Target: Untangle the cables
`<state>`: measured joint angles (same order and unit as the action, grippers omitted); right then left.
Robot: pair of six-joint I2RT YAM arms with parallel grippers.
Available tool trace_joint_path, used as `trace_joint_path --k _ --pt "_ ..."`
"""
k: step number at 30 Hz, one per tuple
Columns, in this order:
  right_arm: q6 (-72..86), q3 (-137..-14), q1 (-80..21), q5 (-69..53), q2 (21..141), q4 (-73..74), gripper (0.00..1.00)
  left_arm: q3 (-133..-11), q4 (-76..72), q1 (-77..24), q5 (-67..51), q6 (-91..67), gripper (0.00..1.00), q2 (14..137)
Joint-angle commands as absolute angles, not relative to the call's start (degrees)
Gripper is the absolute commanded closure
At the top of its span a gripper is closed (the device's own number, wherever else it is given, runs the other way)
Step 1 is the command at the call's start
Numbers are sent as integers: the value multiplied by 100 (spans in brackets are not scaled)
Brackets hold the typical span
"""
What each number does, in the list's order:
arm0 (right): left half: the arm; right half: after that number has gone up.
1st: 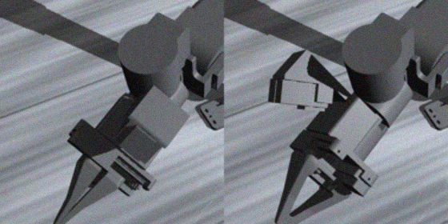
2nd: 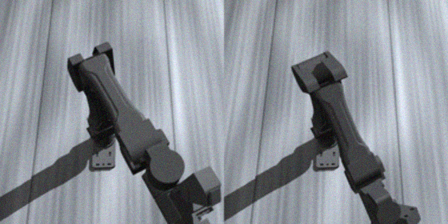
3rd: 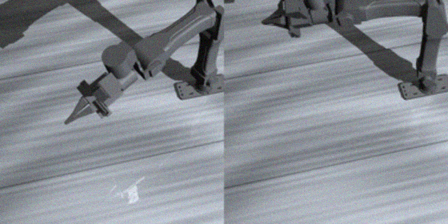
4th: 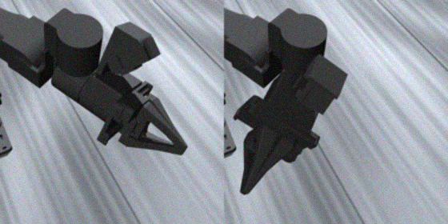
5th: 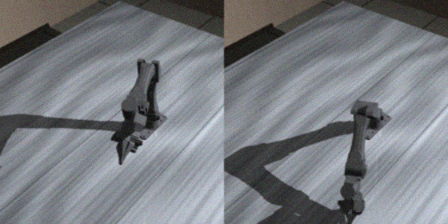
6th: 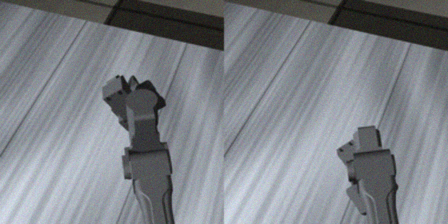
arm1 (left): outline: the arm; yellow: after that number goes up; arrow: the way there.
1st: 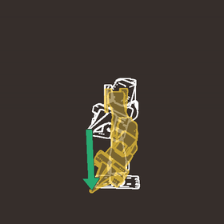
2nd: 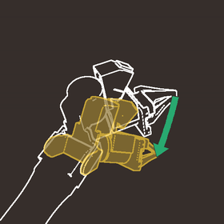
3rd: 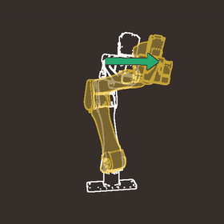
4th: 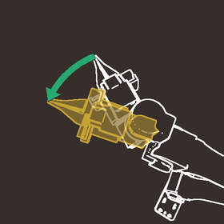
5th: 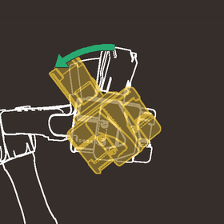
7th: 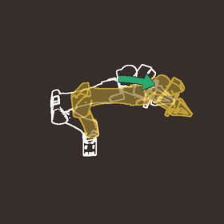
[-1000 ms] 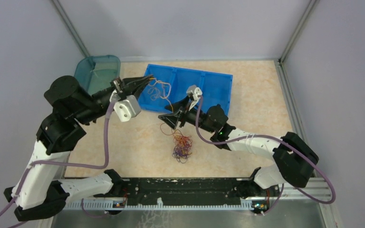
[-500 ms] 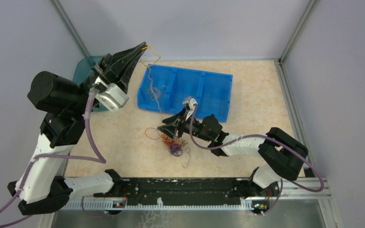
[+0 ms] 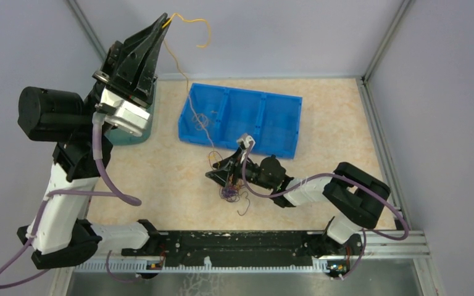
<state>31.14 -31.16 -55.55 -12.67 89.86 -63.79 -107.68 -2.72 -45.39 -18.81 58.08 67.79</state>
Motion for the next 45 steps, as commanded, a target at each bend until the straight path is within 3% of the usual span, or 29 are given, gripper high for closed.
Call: trace_joint_path --k 1,5,11,20,26,28,30,37,45 --pt "3038 -3170 -5643 -1191 8976 -6762 41 -11171 -774 -4562 -1975 6101 100 6932" --pt "2966 -3186 -5654 -1125 8965 -6606 46 -11334 -1138 -4561 -2031 6339 100 7055" --pt "2940 -3109 -5651 -917 8974 -6384 61 -11670 -1915 -4566 -2243 6814 100 7355" --pt "2956 -2809 -5651 -675 9060 -6423 63 -12206 -2696 -4563 -2690 7187 100 7687" --pt "2964 -2671 -5656 -329 9076 -6341 85 -12965 -2856 -4567 -2915 7266 100 8047" --pt "2971 -2652 -5656 -293 9098 -6328 87 -13108 -2864 -4563 -3003 7326 100 8126" --pt "2998 -2628 -5652 -270 9121 -6335 82 -13223 -2882 -4565 -3088 7371 100 8183" --pt "2915 -2675 -5651 -226 8804 -6324 44 -13096 -2838 -4570 -3179 7329 100 8083" --pt "2075 -3240 -5652 -1136 7736 -5729 24 -12709 -2726 -4566 -3171 7111 100 7844"
